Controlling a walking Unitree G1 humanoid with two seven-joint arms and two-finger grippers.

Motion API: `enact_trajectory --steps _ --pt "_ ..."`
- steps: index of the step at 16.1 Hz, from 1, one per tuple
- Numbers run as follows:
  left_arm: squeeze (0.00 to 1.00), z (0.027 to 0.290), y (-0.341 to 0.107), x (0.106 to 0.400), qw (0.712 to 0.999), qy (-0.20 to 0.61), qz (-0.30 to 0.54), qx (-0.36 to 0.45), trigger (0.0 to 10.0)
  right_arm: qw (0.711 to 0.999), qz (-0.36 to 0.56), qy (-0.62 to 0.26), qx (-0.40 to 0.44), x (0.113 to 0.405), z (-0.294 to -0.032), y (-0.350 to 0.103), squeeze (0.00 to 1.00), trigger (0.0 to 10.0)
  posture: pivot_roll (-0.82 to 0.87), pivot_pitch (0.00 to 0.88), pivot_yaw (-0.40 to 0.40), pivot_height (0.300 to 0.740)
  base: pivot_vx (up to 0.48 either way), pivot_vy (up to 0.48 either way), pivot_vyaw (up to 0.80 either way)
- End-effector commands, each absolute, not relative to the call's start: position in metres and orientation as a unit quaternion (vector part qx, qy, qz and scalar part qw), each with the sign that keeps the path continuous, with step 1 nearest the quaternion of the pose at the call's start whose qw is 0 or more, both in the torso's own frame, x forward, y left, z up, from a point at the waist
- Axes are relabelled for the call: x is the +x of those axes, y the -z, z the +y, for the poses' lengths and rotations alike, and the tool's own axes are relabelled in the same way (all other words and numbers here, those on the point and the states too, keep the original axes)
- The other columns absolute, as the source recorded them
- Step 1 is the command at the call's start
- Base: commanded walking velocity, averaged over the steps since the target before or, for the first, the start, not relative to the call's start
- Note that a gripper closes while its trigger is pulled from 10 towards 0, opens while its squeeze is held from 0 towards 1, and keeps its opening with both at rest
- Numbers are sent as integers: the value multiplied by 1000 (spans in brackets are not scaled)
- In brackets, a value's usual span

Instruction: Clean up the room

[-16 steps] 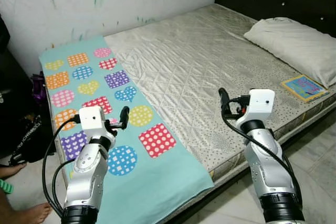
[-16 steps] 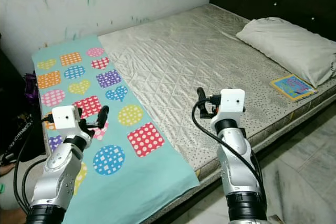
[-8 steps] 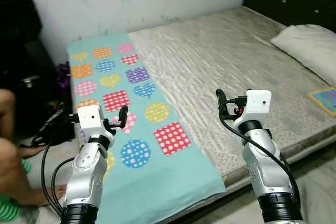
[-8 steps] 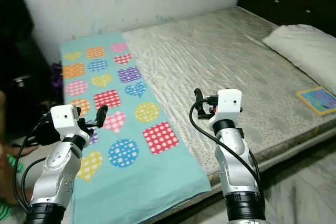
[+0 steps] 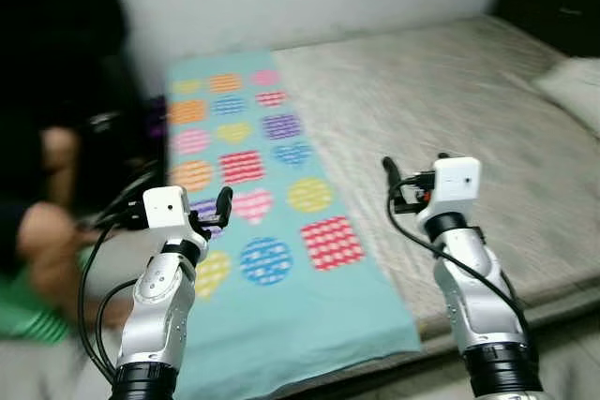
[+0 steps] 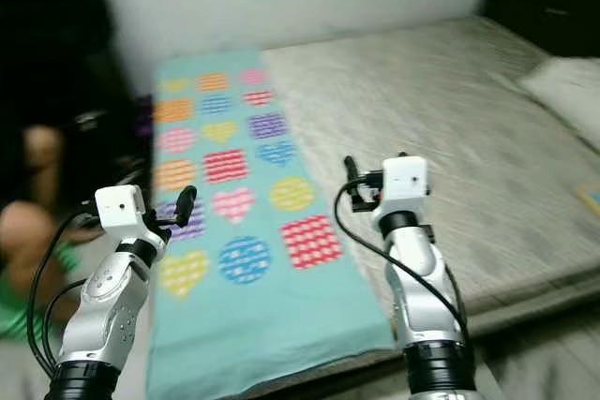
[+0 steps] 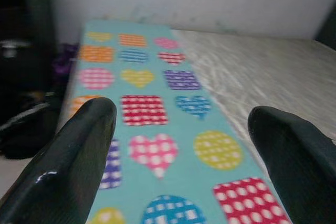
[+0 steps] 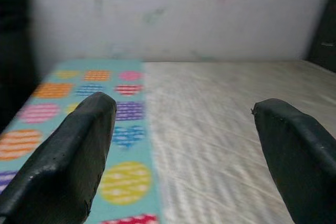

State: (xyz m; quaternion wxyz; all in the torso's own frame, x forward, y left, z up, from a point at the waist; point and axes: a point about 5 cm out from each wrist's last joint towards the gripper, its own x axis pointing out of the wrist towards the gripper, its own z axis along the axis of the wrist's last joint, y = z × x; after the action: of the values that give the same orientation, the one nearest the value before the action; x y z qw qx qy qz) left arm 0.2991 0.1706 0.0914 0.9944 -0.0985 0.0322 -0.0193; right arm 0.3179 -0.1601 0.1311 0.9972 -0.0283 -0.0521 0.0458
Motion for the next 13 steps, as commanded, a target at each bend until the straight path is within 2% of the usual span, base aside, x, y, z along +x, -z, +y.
enact_trajectory --steps 1,2,11,13 --pt "0 174 -90 298 995 13 34 -96 10000 997 -54 -46 -27 319 -161 -132 0 10000 -195 0 79 740 0 0 794" --pt "0 174 -91 299 995 13 34 -97 10000 997 -55 -46 -26 319 -161 -132 0 10000 -196 0 77 740 0 0 781" --pt "0 175 -91 298 994 13 33 -105 10000 997 -55 -48 -11 320 -161 -130 0 10000 -192 0 76 740 0 0 0" --pt "0 175 -91 298 994 13 33 -106 10000 997 -54 -49 -11 320 -162 -130 0 10000 -193 0 75 740 0 332 0"
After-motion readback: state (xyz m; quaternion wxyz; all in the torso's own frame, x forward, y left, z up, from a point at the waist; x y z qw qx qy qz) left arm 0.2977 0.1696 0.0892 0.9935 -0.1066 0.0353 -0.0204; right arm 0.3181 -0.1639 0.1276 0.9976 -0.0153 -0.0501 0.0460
